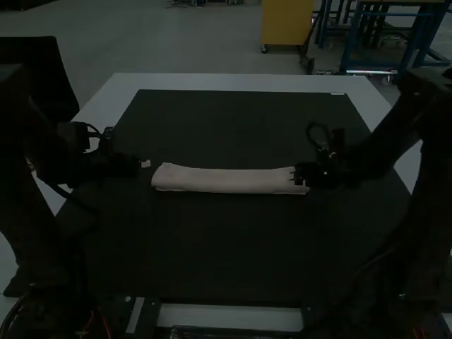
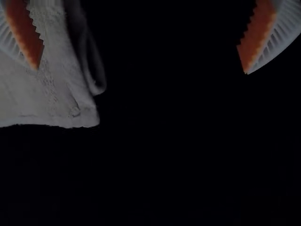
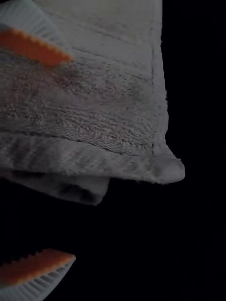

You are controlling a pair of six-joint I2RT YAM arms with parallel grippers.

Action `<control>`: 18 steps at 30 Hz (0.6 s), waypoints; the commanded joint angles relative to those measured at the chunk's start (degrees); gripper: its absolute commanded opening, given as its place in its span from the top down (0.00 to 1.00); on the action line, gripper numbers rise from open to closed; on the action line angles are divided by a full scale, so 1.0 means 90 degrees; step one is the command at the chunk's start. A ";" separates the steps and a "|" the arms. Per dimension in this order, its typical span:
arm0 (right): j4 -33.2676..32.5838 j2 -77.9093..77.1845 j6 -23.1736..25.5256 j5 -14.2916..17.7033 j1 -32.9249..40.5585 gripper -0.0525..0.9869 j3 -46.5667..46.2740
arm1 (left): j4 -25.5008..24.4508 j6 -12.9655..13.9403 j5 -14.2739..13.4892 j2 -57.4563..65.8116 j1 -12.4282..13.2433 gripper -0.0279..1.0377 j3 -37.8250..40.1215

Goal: Fold the towel.

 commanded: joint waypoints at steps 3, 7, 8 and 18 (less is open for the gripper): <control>0.0050 0.0153 -0.0093 0.0056 0.0133 0.09 0.0243 | 0.0050 -0.0310 0.0132 -0.0284 0.0071 0.06 0.0013; 0.0050 0.0290 -0.0093 0.0066 0.0299 0.09 0.0302 | 0.0040 -0.0319 0.0123 -0.0313 0.0071 0.06 0.0004; 0.0050 0.0319 -0.0093 0.0076 0.0338 0.09 0.0312 | 0.0030 -0.0319 0.0123 -0.0313 0.0071 0.06 0.0004; 0.0001 0.0554 -0.0161 -0.0481 0.0338 0.97 0.0399 | -0.0038 -0.0319 0.0123 -0.0440 0.0139 0.06 0.0013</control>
